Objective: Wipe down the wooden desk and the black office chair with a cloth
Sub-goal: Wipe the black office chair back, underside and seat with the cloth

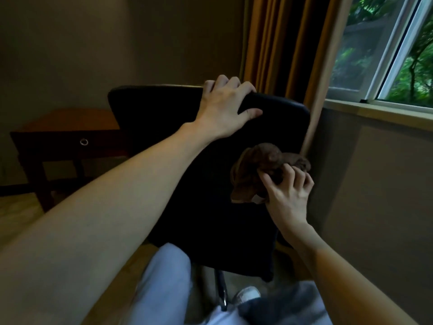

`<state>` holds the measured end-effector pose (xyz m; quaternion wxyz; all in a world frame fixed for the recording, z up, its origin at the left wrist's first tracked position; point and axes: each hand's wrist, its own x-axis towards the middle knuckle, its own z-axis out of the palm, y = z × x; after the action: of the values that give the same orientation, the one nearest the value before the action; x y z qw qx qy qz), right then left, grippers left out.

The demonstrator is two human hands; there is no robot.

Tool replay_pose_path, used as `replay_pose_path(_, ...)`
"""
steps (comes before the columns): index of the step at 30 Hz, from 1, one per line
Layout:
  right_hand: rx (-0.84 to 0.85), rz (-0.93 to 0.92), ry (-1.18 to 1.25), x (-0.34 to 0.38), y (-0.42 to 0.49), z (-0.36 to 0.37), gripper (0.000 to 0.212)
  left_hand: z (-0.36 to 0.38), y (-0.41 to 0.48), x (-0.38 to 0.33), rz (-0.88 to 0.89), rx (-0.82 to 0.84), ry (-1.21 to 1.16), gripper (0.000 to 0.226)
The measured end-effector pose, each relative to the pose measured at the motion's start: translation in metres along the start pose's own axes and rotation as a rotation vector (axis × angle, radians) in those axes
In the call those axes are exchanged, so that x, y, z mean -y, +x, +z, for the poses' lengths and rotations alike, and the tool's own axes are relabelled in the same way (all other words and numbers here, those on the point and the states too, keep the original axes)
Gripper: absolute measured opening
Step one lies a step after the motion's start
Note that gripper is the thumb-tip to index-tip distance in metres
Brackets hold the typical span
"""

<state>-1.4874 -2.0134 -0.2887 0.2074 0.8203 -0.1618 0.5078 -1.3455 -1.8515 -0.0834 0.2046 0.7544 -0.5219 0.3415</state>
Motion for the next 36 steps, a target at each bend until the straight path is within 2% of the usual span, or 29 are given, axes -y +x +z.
replay_pose_path(5,0.05,0.028,0.011,-0.02,-0.035,0.052,0.06,0.042,0.027,0.0,0.048,-0.078,0.049,0.055)
replay_pose_path(10,0.147,0.133,0.082,-0.038,-0.075,0.101,0.071,0.074,0.036,0.024,0.139,-0.168,0.195,0.067)
replay_pose_path(15,0.534,0.198,0.172,-0.055,-0.141,0.135,0.091,0.087,0.02,0.082,0.089,-0.292,0.278,0.063)
replay_pose_path(18,0.791,0.186,0.211,-0.057,-0.157,0.14,0.077,0.098,0.032,0.072,0.109,-0.298,0.305,0.061)
replay_pose_path(20,0.848,0.199,0.253,-0.058,-0.161,0.133,0.068,0.105,0.036,0.06,0.086,-0.297,0.291,0.06)
replay_pose_path(24,0.586,0.296,0.353,-0.064,-0.116,0.098,0.063,0.102,0.036,0.05,0.077,-0.27,0.264,0.06)
replay_pose_path(28,0.123,0.347,0.439,-0.064,-0.025,0.046,0.073,0.086,0.026,0.051,0.086,-0.202,0.154,0.058)
replay_pose_path(31,-0.176,0.245,0.321,-0.066,0.054,0.005,0.058,0.067,0.018,0.063,0.06,-0.143,0.017,0.056)
replay_pose_path(33,-0.239,0.194,0.208,-0.066,0.103,-0.014,0.048,0.057,0.015,0.073,0.011,-0.084,-0.039,0.054)
replay_pose_path(36,-0.172,0.045,0.045,-0.061,0.147,-0.021,0.053,0.055,0.011,0.085,-0.085,-0.07,-0.064,0.051)
